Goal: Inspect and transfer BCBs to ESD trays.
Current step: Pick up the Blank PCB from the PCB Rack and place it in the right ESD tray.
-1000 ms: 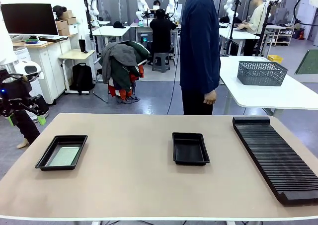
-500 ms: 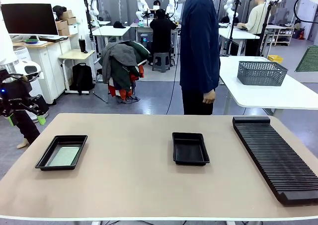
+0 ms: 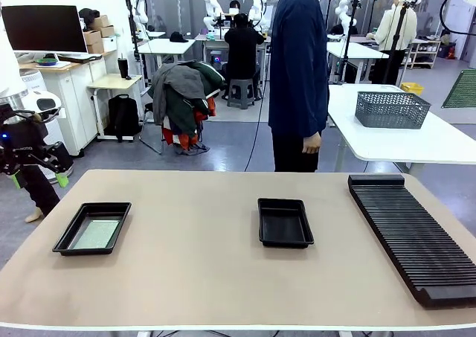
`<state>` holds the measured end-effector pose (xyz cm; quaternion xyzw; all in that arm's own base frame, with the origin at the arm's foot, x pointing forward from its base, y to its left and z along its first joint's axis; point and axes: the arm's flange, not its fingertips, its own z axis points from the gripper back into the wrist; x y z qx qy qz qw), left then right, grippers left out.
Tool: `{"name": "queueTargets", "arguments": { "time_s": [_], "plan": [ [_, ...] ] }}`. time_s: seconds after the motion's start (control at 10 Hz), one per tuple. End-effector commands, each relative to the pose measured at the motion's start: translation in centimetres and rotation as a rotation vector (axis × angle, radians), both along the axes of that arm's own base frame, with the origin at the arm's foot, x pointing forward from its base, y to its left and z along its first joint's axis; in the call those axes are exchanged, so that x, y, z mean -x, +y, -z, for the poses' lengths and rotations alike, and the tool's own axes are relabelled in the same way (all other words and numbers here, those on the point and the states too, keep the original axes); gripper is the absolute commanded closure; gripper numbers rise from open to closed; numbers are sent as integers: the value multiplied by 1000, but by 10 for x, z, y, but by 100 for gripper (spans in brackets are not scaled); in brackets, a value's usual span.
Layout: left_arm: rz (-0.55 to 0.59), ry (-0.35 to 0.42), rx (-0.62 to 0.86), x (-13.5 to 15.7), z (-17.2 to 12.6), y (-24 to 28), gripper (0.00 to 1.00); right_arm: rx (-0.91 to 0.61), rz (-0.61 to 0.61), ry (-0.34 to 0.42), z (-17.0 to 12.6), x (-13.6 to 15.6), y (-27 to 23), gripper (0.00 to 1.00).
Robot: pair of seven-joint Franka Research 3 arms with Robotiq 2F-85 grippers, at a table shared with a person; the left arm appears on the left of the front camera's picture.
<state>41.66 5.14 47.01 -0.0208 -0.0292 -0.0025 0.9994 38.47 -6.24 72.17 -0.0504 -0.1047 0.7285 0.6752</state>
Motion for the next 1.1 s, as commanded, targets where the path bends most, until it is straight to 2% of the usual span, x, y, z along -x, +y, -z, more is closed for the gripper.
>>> {"name": "queueTargets", "arguments": {
  "time_s": [0.0,0.2,0.4,0.8,1.0],
  "plan": [
    [-1,-8,9,0,2,0,0,-71,41,7,4,-10,3,98],
    [-1,-8,9,0,2,0,0,-241,244,80,17,-28,5,98],
    [-1,-8,9,0,2,0,0,-418,501,202,40,-45,14,98],
    [-1,-8,9,0,2,0,0,-642,897,542,109,-69,62,98],
    [-1,-8,9,0,2,0,0,-717,1055,654,151,-77,83,98]
  ]
}}
